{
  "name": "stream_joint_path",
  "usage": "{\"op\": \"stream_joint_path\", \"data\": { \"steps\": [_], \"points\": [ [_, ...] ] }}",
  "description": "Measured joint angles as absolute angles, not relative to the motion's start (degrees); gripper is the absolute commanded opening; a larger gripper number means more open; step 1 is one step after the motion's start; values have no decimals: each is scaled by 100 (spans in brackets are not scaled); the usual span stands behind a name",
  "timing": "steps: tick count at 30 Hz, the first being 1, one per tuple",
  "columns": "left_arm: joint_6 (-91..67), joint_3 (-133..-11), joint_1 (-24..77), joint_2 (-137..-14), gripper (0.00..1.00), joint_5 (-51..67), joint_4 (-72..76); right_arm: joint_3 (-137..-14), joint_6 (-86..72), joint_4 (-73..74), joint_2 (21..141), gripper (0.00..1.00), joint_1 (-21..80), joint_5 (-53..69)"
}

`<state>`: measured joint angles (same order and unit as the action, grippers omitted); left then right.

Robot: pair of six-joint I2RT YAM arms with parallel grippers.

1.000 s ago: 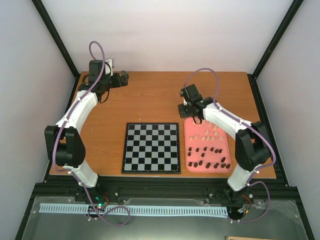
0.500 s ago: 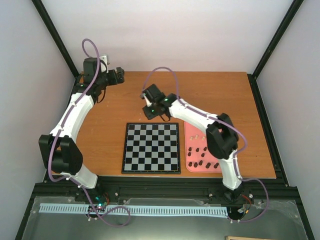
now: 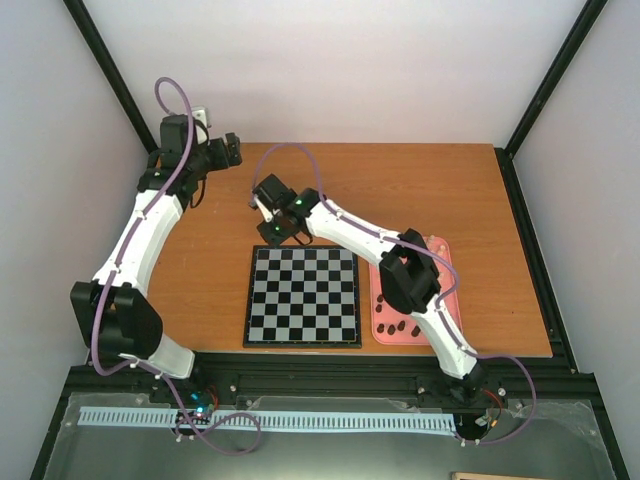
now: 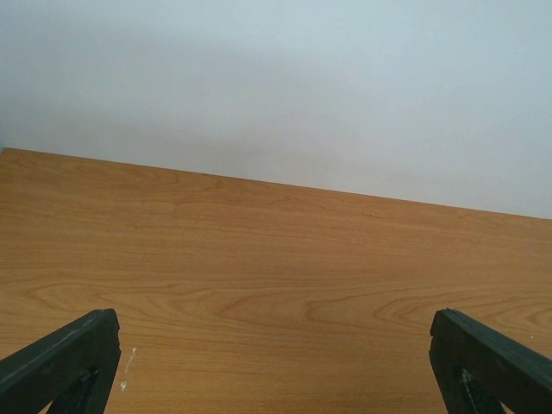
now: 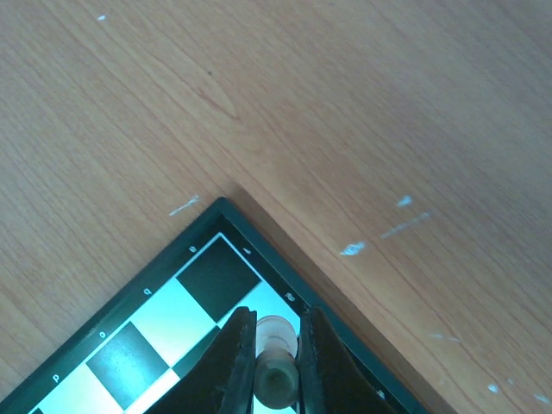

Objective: Set up the chess pieces on the board
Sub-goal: Place the chess piece on the chessboard.

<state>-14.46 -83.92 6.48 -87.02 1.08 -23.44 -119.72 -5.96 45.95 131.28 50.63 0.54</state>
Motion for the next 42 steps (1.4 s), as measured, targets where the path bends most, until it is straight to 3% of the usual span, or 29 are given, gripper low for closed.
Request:
{"op": "stream_joint_path", "data": {
  "steps": [42],
  "points": [
    [-1431,-8287,648,-8595,100,40,-2344,-12919,-412,4689,14250,3,5319,220]
  ]
}}
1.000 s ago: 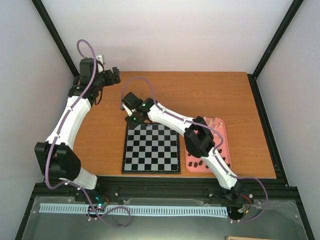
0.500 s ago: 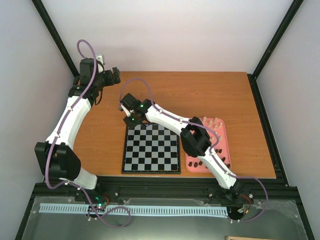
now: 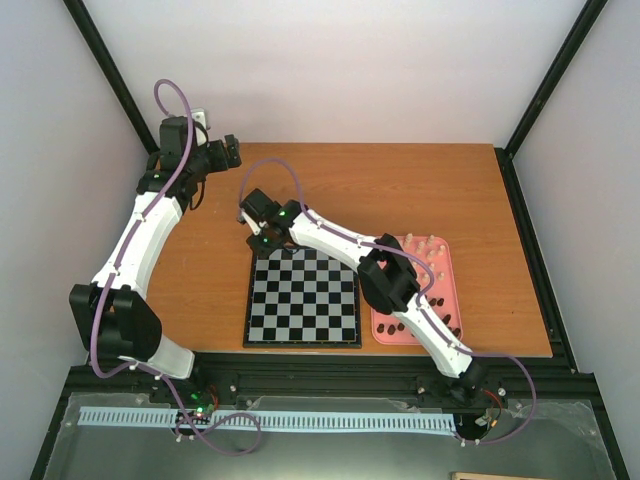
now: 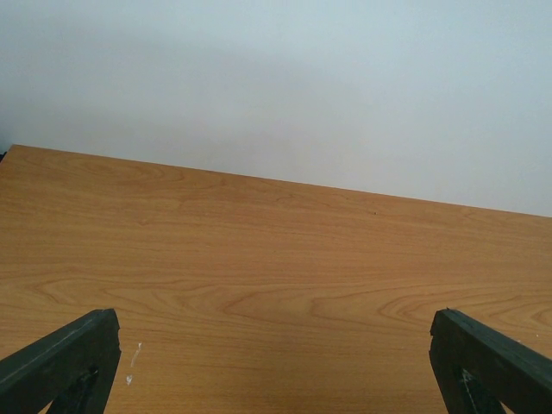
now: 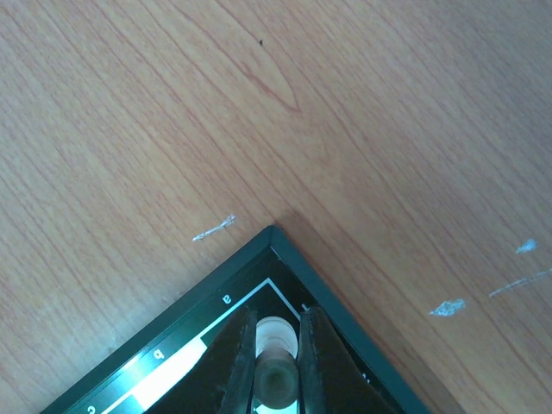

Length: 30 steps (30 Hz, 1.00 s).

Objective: Set up the chess pieces on the board
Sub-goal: Place the chess piece on the chessboard.

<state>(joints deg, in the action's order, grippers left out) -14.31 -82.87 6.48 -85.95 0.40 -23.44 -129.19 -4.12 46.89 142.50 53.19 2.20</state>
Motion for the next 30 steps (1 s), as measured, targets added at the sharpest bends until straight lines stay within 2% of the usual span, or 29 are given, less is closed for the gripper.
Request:
{"op": "stream_joint_path", "data": {
  "steps": [8,30],
  "points": [
    [-1431,-8287,648,-8595,100,40,-2344,-12967,-405,4713,14287,4,5319,222],
    [-1431,-8287,648,-8597,100,40,-2344,-12978,-292,4818,14293,30,5345,386]
  ]
}}
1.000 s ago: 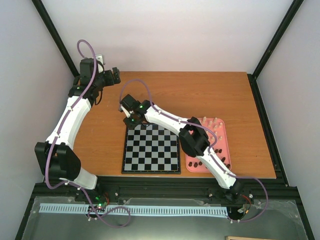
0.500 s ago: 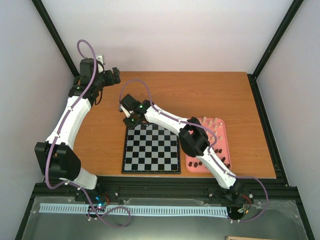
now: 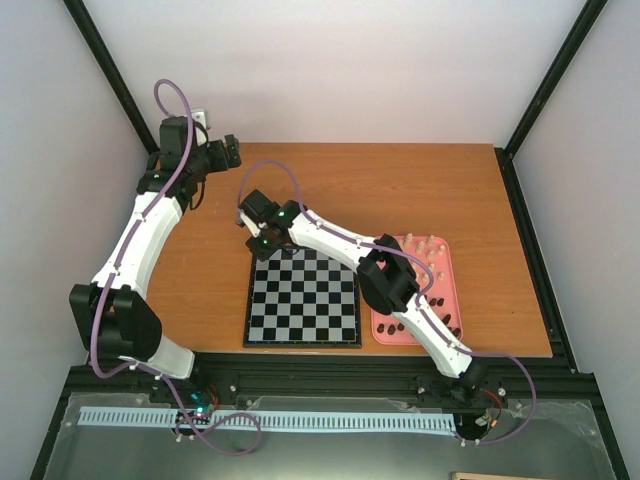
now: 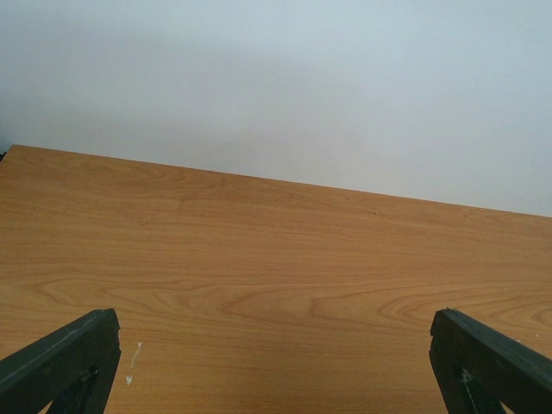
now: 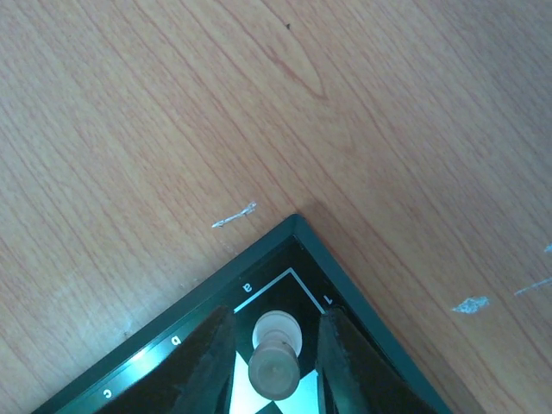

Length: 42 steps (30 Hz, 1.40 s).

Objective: Set up the chess pieces on the board
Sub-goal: Place the chess piece on the chessboard, then pick up the chess piece from the storage box.

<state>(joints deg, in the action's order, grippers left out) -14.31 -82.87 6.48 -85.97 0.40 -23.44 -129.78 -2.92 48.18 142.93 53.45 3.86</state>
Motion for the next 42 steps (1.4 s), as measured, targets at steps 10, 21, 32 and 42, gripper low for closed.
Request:
{"op": "stream_joint_path", "data": {
  "steps": [10,21,32,42],
  "points": [
    [-1426,-8287,648,-8595,100,43,-2342,-12811,-242,4665,14219,58,5345,318],
    [-1411,-8285,648,-8595,100,47,-2344,-11201,-305,4095,12772,58,5288,-209],
    [-1411,-8221,648,-8597,100,178,-2320,-8110,-921,3197,10543,54,3555,-956],
    [-1413,-8221,648,-8683,100,220,-2279,-7363,-1151,3155,10516,46,3061,-1313]
  ]
}}
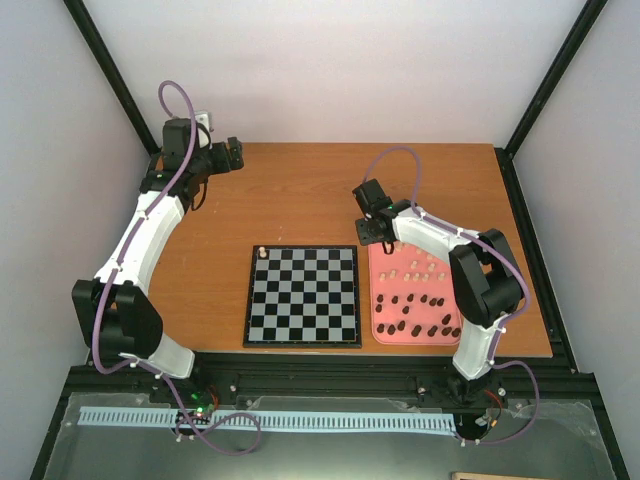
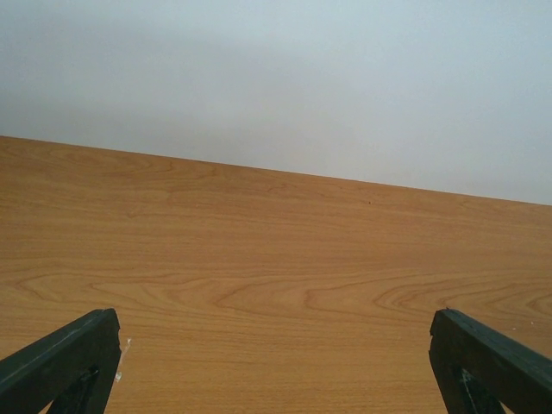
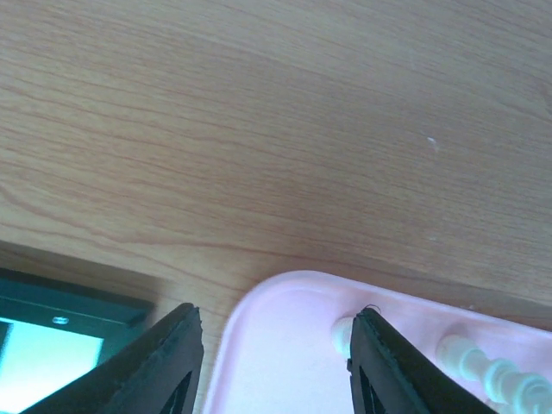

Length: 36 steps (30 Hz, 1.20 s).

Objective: Set up the chess pieces on the board
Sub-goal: Pick up the chess piece from the storage box.

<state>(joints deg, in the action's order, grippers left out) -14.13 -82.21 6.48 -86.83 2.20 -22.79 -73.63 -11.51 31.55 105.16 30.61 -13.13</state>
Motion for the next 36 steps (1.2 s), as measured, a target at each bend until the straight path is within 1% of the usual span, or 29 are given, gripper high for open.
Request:
{"op": "stream_joint_path", "data": {
  "steps": [7,12,18,23,26,36],
  "points": [
    [-1415,-8221,648,-8764,100,222,-2279,-7017,-1188,3087,10512,42,2711,-1413],
    [-1415,-8221,648,-8814,100,222,-2281,-6873,-1186,3050,10486,41,2571,-1413],
    [-1415,-8221,648,-8814,100,220,-2281,-6858,-1184,3009,10464,38,2567,-1393],
    [-1415,-8221,648,-8814,100,220,-2281,-6858,-1184,3011,10464,38,2567,-1393],
    [-1415,-8221,648,-8814,100,220,-2281,-6858,-1186,3011,10464,34,2565,-1391],
    [-1415,-8221,648,-8814,100,217,-2281,-6860,-1186,3015,10464,34,2563,-1313]
  ]
}}
